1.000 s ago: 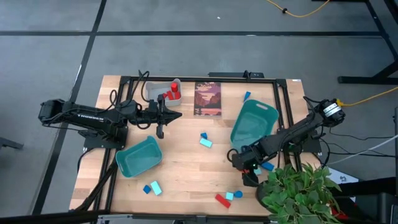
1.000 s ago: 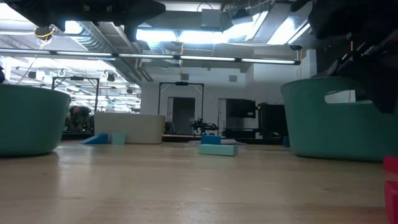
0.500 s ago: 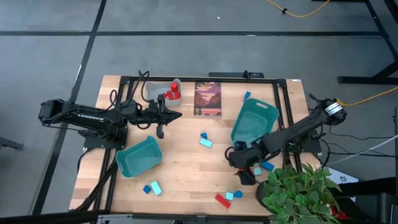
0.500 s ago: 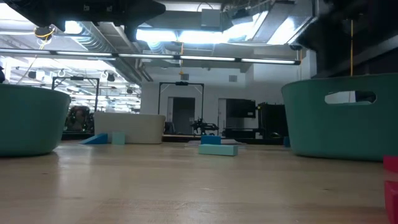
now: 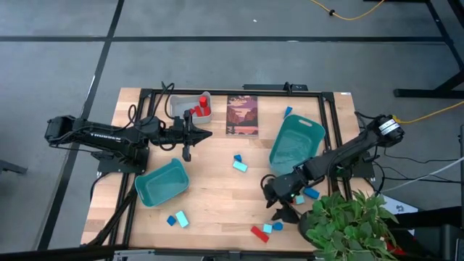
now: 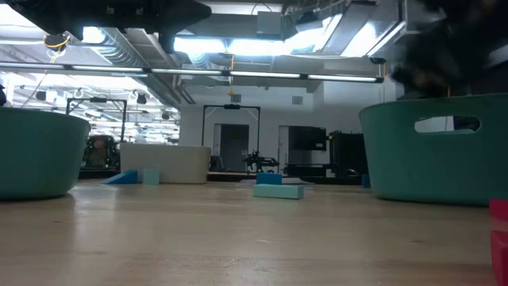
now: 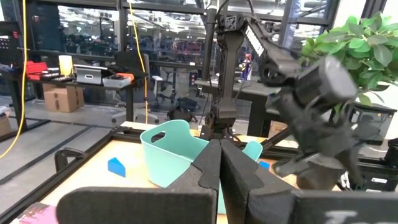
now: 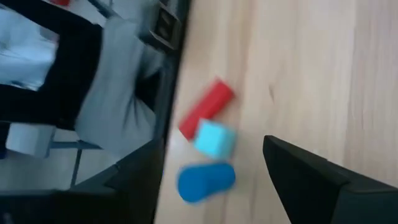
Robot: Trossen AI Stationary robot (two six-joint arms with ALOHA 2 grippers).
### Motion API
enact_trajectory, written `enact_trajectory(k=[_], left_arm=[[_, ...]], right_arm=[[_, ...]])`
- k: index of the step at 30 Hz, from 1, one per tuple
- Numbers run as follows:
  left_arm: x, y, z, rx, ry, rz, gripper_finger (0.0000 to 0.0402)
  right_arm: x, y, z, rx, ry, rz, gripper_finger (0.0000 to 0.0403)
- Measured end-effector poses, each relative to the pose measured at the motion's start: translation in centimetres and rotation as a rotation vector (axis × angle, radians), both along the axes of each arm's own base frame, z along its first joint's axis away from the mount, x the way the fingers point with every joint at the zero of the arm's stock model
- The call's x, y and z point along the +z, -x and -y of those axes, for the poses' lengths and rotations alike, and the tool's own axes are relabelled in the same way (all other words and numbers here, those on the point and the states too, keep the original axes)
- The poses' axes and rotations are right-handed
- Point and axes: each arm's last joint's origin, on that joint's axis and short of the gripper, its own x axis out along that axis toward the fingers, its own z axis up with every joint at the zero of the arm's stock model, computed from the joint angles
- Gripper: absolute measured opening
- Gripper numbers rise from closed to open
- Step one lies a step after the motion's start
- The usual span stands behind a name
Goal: Sort & place blocks by color
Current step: Put the red block into the gray bin
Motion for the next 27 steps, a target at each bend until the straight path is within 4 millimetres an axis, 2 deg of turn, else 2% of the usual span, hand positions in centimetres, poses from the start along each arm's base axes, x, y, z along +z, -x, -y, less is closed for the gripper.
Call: enact_trajectory(k=[3,7,15,27], left_arm=[[0.0,0.0,0.0,0.0,0.0,-0.001,0.0],[0.0,0.0,0.0,0.0,0.0,-0.001,0.0],[0.0,0.0,0.0,0.0,0.0,0.0,0.0],[0.0,0.0,0.0,0.0,0.0,0.0,0.0]], right_arm=[[-2.1,1.1,0.6,-0.036,0.006,-0.093,0.0277],[-3.6,1.9,1.0,-0.068,0.004,-0.152,0.0277],[-4.1,2.4,1.4,-0.073,0.031,-0.2,0.0277],[-4.9,3.0,3.4,-0.11,0.117,-0.347,0.0277]])
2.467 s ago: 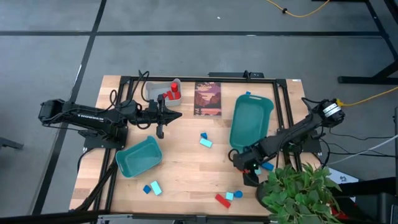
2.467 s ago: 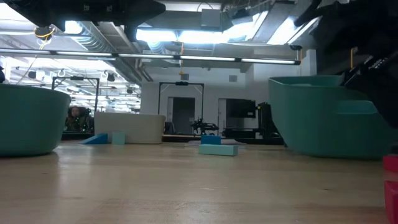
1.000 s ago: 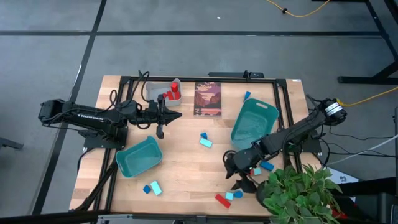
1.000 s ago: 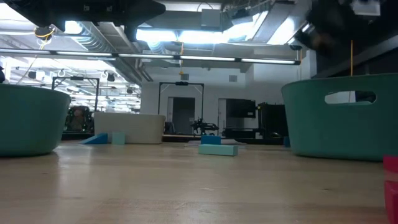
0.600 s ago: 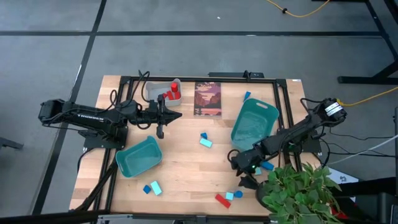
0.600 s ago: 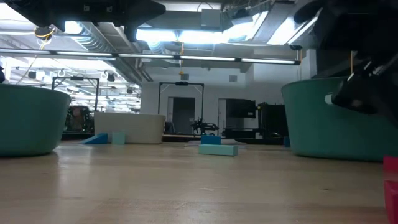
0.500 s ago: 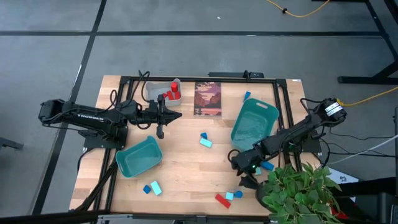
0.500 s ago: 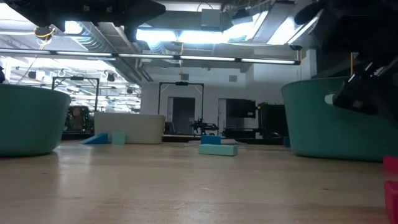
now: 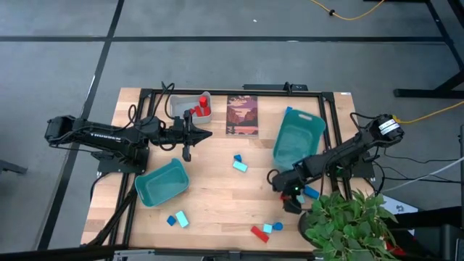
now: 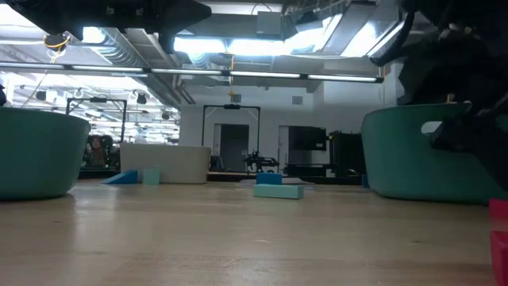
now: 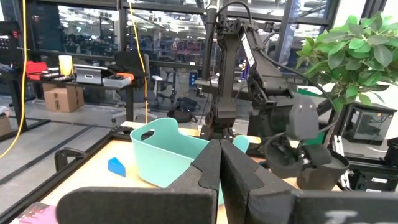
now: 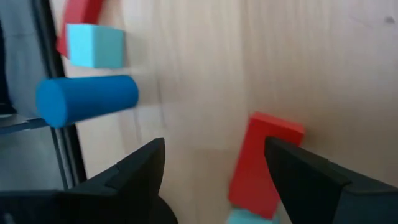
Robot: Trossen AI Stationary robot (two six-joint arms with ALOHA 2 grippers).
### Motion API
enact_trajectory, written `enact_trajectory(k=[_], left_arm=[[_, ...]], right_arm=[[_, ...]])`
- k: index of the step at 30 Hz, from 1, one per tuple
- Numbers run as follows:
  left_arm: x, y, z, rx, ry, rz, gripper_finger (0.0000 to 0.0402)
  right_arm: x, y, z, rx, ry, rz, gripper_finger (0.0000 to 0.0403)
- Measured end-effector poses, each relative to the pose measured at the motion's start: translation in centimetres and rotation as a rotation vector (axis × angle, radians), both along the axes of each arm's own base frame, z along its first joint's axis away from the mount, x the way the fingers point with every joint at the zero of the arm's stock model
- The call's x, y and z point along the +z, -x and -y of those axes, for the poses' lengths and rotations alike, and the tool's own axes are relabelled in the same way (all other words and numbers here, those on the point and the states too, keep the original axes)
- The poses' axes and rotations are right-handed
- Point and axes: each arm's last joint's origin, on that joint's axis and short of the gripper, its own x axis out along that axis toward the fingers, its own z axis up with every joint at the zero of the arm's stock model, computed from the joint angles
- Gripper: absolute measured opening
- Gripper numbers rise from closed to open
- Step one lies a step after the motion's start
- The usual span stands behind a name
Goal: Sort & place blocks by color
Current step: Put the red block into the gray bin
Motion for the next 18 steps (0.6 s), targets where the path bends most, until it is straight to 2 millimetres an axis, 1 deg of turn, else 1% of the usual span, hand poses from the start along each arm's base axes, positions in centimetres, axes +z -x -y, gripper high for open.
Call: enact_trajectory(k=[5,10,12,18], left_arm=[[0.0,0.0,0.0,0.0,0.0,0.0,0.0],[0.0,0.0,0.0,0.0,0.0,0.001,0.0],[0.0,0.0,0.0,0.0,0.0,0.001,0.0],[0.0,0.0,0.0,0.001,0.0,0.0,0.0]], right_arm=[[0.4,0.5,0.4,0.014,0.025,-0.022,0.0277],[2.0,1.1,1.1,-0.004,0.153,-0.017,0.0277],[2.3,1.3,1.3,-0.014,0.18,-0.009,0.0277],[2.4,1.8,1.6,-0.031,0.254,-0.026,0.0277]])
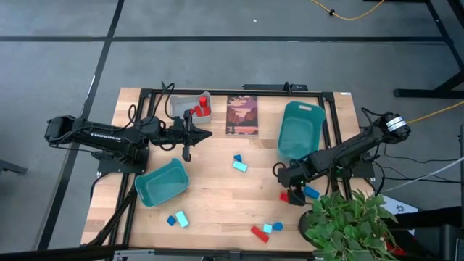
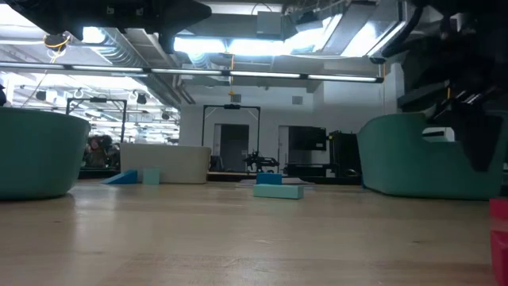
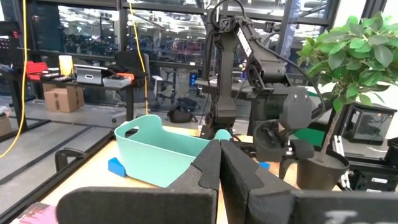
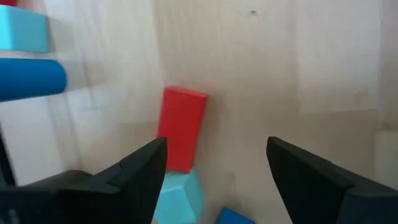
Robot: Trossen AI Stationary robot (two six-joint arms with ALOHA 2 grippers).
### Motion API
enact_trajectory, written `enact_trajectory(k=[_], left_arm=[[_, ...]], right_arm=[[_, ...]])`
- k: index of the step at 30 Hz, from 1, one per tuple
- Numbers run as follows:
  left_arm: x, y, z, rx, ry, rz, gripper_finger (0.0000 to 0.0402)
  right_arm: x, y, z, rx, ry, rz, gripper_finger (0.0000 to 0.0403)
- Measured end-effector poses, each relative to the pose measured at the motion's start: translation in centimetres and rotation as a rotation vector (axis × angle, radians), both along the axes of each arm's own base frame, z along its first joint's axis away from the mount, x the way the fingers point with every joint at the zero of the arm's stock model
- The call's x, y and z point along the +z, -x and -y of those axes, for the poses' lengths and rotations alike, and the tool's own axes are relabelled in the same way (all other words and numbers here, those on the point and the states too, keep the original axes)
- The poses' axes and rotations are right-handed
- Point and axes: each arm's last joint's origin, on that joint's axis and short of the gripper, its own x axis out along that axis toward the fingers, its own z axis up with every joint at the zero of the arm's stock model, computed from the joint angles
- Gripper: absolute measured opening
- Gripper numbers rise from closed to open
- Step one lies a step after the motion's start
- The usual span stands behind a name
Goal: Sort & place blocks by color
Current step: Put the red block into the gray bin
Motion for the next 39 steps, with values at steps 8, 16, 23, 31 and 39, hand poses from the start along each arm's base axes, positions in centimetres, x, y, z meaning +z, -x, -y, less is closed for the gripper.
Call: enact_trajectory(k=[8,16,23,31,39], left_arm=[[0.0,0.0,0.0,-0.001,0.0,0.0,0.0],[0.0,0.0,0.0,-0.001,0.0,0.0,0.0],[0.0,0.0,0.0,0.0,0.0,0.0,0.0],[0.0,0.0,0.0,0.0,0.0,-0.001,0.0],[0.0,0.0,0.0,0.0,0.0,-0.001,0.0]], right_arm=[[0.2,-0.4,-0.3,-0.041,-0.052,0.029,0.0277],[0.1,0.1,-1.7,-0.082,-0.053,0.026,0.0277],[-1.1,-0.2,-2.5,-0.065,-0.036,-0.001,0.0277],[-2.3,-0.7,-2.8,-0.071,-0.023,-0.026,0.0277],[-2.3,-0.7,-3.5,-0.077,-0.031,-0.003,0.0277]])
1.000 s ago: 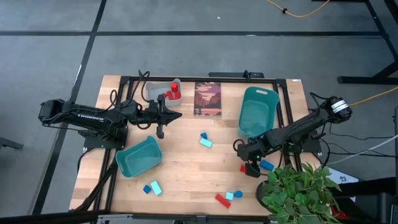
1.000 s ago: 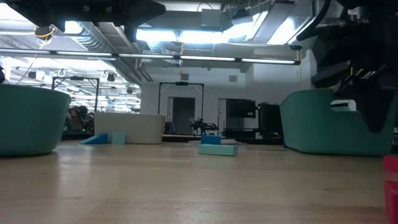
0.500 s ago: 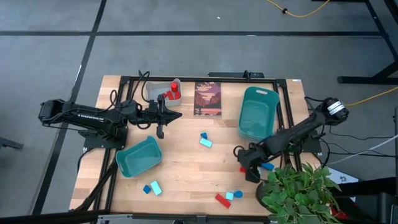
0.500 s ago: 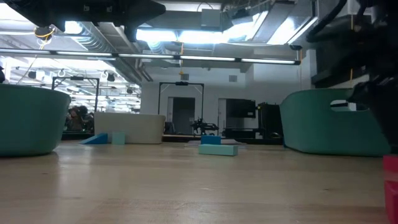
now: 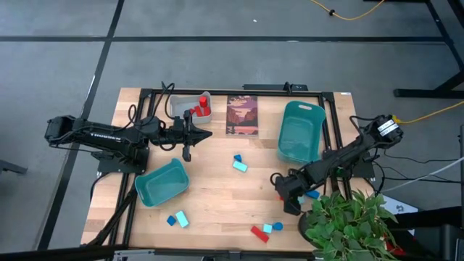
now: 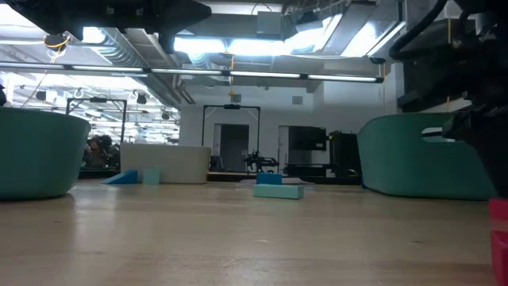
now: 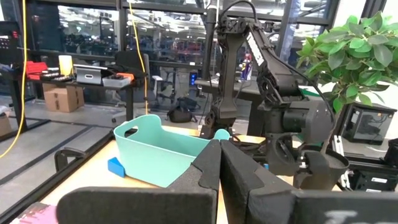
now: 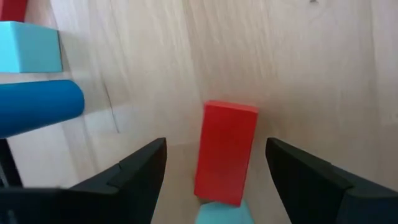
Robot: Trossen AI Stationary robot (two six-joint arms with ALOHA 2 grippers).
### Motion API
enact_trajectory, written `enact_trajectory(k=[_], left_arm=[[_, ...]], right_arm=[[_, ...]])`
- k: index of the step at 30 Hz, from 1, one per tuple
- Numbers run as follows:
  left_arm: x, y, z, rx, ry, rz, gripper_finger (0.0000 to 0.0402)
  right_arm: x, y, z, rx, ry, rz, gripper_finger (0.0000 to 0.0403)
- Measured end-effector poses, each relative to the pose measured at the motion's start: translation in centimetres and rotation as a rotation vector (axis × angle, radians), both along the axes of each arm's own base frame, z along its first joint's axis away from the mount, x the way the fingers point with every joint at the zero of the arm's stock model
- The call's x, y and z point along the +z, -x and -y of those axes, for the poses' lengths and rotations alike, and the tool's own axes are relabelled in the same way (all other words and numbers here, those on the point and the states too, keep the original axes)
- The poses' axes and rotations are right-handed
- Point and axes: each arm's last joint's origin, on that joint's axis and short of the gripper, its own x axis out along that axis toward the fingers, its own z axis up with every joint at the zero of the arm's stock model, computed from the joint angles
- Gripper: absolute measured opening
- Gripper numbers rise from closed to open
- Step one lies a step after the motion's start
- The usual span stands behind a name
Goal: Sort & place blocks by color
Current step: Put the red block into the gray bin
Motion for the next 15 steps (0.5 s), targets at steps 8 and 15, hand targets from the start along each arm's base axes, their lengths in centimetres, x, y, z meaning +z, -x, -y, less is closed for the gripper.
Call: enact_trajectory(k=[8,15], left_arm=[[0.0,0.0,0.0,0.0,0.0,-0.001,0.0],[0.0,0.0,0.0,0.0,0.0,-0.002,0.0]], right_arm=[[-1.7,-0.1,-0.6,0.004,0.038,-0.058,0.0277],[-2.2,-0.2,-0.6,0.002,0.054,-0.074,0.0277]])
